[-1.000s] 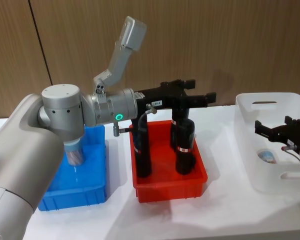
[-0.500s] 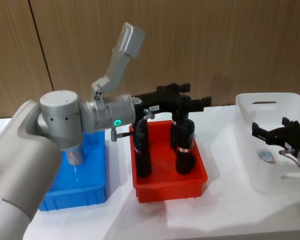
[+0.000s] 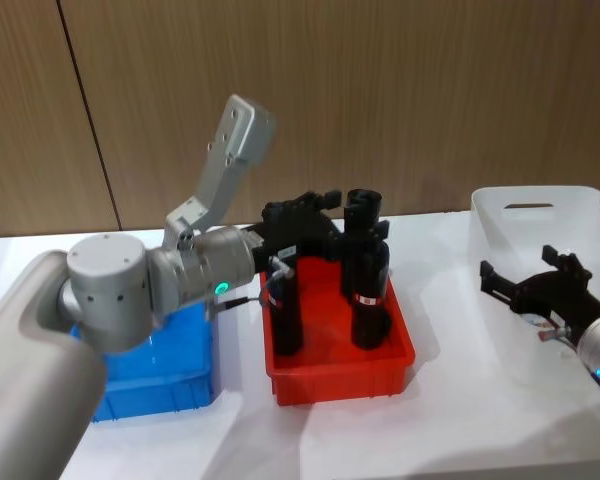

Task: Pick the cotton swabs from the blue box and place them into the white box.

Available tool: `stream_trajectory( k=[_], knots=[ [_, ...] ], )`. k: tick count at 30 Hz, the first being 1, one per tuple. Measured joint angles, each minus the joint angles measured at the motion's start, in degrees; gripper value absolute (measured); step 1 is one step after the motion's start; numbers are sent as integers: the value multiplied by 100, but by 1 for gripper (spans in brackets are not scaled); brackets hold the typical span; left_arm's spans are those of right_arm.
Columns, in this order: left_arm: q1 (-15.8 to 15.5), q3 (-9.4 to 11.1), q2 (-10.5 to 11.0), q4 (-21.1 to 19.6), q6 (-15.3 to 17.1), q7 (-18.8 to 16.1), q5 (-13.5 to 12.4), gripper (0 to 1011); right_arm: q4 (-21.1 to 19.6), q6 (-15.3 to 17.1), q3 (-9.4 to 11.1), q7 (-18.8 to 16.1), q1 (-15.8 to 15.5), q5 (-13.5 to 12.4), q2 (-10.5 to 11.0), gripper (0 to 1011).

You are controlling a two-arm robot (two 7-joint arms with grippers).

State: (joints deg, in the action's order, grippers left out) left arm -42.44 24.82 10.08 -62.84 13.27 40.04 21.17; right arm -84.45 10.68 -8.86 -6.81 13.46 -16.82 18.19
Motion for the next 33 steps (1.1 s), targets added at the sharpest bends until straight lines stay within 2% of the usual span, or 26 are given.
stream_trajectory(
  k=[23,33],
  knots=[
    [1302,58,533,-1369,-563,-1773,-436,1004,-1489,-776,-369,269,-1264,35,105,1002],
    [1839,81,752,-1936,-796,-2506,-615,1004,-1677,-873,-414,304,-1428,37,117,1002]
  ],
)
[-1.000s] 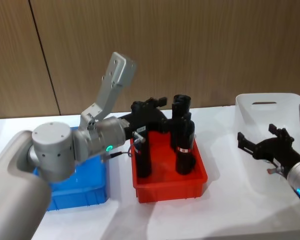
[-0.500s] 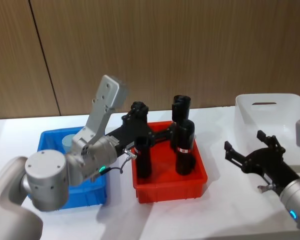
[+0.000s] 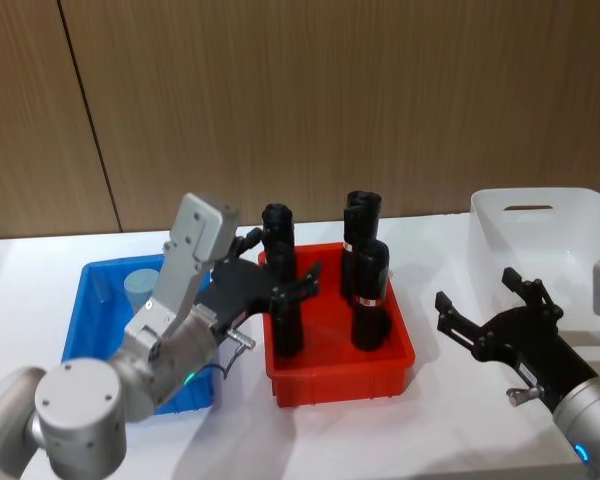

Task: Pick the cotton swabs from the blue box and place them into the white box.

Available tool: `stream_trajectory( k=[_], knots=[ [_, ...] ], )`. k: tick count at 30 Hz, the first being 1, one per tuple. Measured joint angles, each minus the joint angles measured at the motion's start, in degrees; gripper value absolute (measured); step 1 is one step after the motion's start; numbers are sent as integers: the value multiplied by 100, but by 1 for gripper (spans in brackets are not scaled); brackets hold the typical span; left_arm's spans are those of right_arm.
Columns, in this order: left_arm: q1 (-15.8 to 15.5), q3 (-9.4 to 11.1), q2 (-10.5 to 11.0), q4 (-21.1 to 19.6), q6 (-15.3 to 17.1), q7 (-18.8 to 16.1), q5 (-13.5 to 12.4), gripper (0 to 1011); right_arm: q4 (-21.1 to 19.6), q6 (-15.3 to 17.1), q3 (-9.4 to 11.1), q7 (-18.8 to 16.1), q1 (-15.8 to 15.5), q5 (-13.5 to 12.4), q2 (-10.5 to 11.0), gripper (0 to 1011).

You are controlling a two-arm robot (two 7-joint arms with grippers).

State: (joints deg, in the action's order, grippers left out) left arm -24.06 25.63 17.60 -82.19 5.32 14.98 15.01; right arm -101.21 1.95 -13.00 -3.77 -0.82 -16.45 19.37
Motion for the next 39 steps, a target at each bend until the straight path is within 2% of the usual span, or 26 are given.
stream_trajectory(
  k=[14,19,24,39],
  knots=[
    [789,32,322,-827,-337,-1076,-266,1004,-3,-1,6,-1,-2,-1,-3,1002],
    [956,39,393,-1005,-415,-1313,-326,1004,-3,-1,7,-2,-2,-2,-3,1002],
    [1038,42,426,-1092,-452,-1421,-353,1004,-2,0,7,-3,-2,-2,-3,1002],
    [1047,39,430,-1102,-457,-1436,-356,1004,5,0,6,-26,2,-2,-5,1002]
  ],
)
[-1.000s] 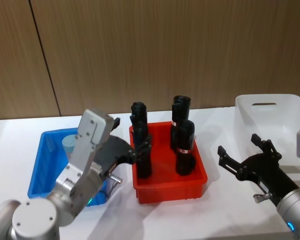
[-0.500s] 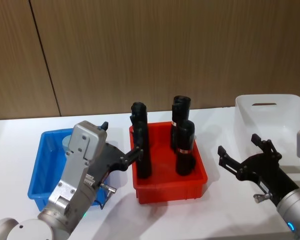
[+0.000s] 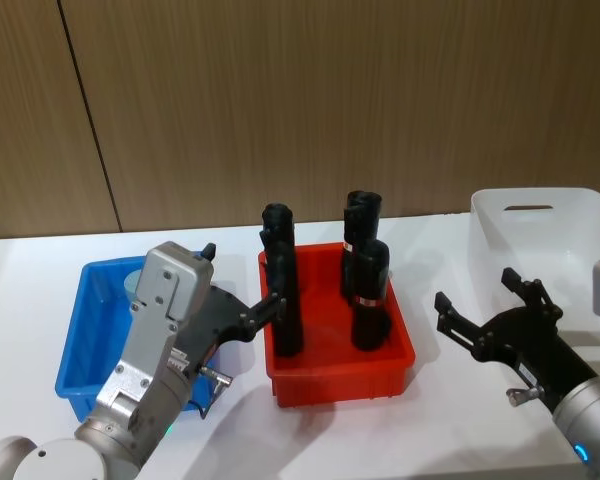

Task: Pick the cotton swabs from the blue box and place them into the white box.

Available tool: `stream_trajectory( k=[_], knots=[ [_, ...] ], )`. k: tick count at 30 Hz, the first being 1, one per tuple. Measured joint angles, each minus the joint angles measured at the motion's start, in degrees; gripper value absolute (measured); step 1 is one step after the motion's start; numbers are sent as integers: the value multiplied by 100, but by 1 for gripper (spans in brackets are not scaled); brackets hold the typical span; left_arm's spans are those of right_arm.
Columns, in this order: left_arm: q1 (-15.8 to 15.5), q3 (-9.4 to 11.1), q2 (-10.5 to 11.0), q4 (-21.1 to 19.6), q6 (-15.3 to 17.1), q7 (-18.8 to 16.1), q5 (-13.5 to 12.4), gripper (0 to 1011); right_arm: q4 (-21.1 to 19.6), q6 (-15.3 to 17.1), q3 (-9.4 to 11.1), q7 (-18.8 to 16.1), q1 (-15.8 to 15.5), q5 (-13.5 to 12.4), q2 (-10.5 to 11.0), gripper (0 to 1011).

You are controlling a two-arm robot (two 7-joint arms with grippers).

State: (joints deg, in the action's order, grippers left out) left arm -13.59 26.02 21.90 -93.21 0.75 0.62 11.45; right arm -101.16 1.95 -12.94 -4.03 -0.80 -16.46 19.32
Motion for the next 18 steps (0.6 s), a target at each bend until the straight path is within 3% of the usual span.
stream_trajectory(
  k=[9,18],
  knots=[
    [0,0,0,2,2,0,3,1004,92,21,7,-187,82,28,-7,1002],
    [0,0,0,4,5,1,4,1004,470,145,8,-705,414,140,-73,1002]
  ],
)
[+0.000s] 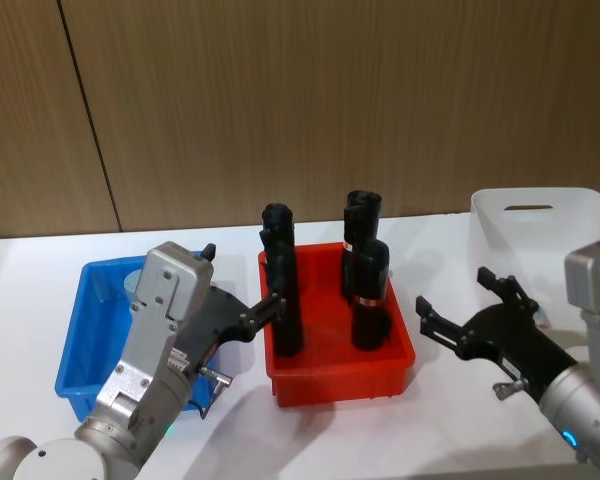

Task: Pick the cotton swabs from the blue box and place them into the white box.

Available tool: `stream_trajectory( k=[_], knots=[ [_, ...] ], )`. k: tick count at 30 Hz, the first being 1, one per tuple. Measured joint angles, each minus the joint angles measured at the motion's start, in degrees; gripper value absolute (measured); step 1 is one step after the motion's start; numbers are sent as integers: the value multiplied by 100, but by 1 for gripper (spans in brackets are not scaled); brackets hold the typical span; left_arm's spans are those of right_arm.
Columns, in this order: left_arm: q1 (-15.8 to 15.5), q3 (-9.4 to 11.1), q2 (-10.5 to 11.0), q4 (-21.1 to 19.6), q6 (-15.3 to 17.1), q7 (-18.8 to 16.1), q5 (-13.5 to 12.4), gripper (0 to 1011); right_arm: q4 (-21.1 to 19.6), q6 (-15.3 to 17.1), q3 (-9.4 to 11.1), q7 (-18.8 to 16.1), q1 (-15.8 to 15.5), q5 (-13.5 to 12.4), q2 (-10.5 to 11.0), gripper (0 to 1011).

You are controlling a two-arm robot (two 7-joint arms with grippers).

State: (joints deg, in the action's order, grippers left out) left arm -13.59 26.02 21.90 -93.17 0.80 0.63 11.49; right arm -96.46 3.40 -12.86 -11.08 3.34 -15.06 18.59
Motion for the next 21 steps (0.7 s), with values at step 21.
stream_trajectory(
  k=[21],
  knots=[
    [0,0,-1,0,-1,0,-1,1004,1627,90,31,-1172,1354,95,-344,1002]
  ],
)
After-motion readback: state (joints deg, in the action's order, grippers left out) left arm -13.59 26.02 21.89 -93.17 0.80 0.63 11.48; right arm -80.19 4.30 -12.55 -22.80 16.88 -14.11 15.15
